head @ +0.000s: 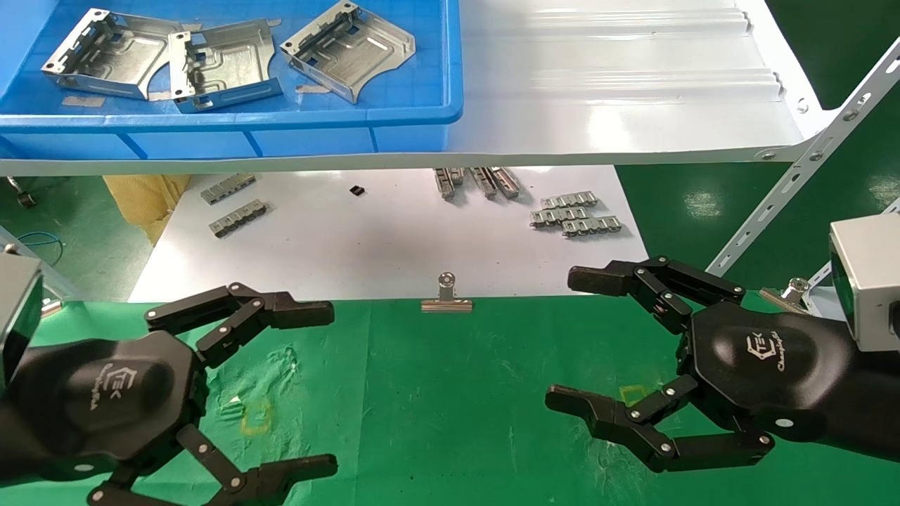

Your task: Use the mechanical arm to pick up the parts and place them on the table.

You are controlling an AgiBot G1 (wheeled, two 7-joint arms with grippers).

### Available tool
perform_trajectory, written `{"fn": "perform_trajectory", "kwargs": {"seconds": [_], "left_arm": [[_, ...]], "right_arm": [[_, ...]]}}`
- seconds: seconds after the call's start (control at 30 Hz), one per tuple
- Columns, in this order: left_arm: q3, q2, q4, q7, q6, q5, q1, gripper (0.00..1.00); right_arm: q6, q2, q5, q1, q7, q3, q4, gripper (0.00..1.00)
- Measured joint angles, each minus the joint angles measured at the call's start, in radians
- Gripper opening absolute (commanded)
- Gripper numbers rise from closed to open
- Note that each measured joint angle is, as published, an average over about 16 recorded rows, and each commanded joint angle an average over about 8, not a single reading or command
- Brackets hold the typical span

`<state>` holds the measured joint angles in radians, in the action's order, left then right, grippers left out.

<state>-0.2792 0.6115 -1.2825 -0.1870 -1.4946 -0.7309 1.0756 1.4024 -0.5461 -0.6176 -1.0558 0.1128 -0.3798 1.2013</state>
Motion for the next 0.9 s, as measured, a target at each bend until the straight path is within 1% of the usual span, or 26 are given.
{"fn": "perform_trajectory", "kwargs": {"seconds": [0.4, 0.43, 0.47, 0.67, 0.7, 0.73, 0.9], "left_arm": [[0.0, 0.0, 0.0, 0.0, 0.0, 0.0, 0.0, 1.0], [0.0, 0.0, 0.0, 0.0, 0.0, 0.0, 0.0, 1.0], [0.0, 0.0, 0.0, 0.0, 0.0, 0.0, 0.0, 1.0], [0.0, 0.0, 0.0, 0.0, 0.0, 0.0, 0.0, 1.0], [0.0, 0.0, 0.0, 0.0, 0.001, 0.0, 0.0, 1.0], [0.001, 0.001, 0.001, 0.0, 0.002, 0.0, 0.001, 1.0], [0.003, 0.007, 0.003, -0.002, 0.027, -0.005, 0.006, 1.0]], "right_arm": [[0.0, 0.0, 0.0, 0.0, 0.0, 0.0, 0.0, 1.0], [0.0, 0.0, 0.0, 0.0, 0.0, 0.0, 0.0, 0.98], [0.0, 0.0, 0.0, 0.0, 0.0, 0.0, 0.0, 0.92], [0.0, 0.0, 0.0, 0.0, 0.0, 0.0, 0.0, 0.18], [0.0, 0.0, 0.0, 0.0, 0.0, 0.0, 0.0, 0.07], [0.0, 0.0, 0.0, 0.0, 0.0, 0.0, 0.0, 0.01], [0.0, 0.0, 0.0, 0.0, 0.0, 0.0, 0.0, 0.0]]}}
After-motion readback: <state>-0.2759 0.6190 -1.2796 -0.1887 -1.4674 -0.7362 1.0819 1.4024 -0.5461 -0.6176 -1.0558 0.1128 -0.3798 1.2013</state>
